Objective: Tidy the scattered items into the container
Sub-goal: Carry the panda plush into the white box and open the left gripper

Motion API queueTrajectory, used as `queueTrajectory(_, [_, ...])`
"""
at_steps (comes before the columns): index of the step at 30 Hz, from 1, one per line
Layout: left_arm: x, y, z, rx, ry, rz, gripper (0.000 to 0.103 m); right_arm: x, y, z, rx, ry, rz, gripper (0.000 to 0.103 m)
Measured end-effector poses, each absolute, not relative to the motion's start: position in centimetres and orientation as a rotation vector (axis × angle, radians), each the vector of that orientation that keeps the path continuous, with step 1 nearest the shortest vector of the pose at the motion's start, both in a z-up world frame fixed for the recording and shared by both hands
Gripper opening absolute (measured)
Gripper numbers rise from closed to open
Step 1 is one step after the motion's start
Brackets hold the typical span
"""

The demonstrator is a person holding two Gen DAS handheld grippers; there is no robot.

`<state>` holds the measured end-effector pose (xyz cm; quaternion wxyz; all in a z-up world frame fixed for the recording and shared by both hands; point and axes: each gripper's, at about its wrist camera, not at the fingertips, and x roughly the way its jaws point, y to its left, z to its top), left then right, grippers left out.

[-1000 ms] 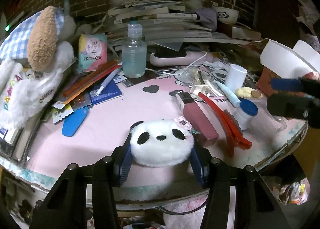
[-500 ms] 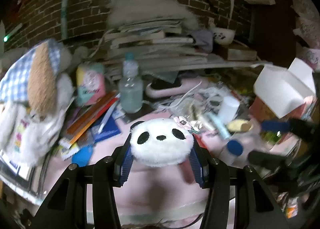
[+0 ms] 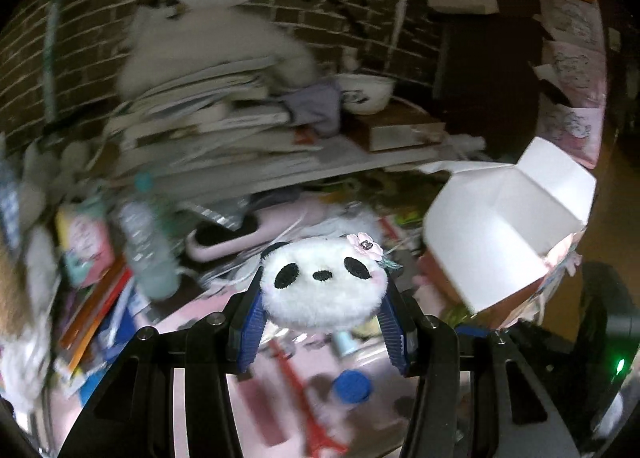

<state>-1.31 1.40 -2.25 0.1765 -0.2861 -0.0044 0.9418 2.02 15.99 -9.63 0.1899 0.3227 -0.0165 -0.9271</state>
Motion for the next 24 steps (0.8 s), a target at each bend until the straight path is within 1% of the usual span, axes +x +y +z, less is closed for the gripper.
queueTrajectory(6, [-2.9, 6.2, 0.6, -0.776, 0.072, 2.540, 0.046, 2.5, 16.7, -9.4, 0.854, -0.070, -2.591, 0.088])
queueTrajectory(13, [-4.8, 13.7, 3.2, -0.815, 0.252, 2.350, 0.046, 3.1, 17.6, -9.7, 0.803, -0.154, -2.572, 0.088])
queueTrajectory(19, [-5.7, 19.9, 2.8, -0.896, 0.425, 2.249, 0.046, 3.4, 18.1, -9.8, 0.763, -0.196, -2.546, 0.088])
queueTrajectory(24, [-7.2, 23.3, 1.0, -1.016, 0.546, 2.194, 0.046, 3.5, 18.9, -10.1, 0.755, -0.233, -2.520, 0.088])
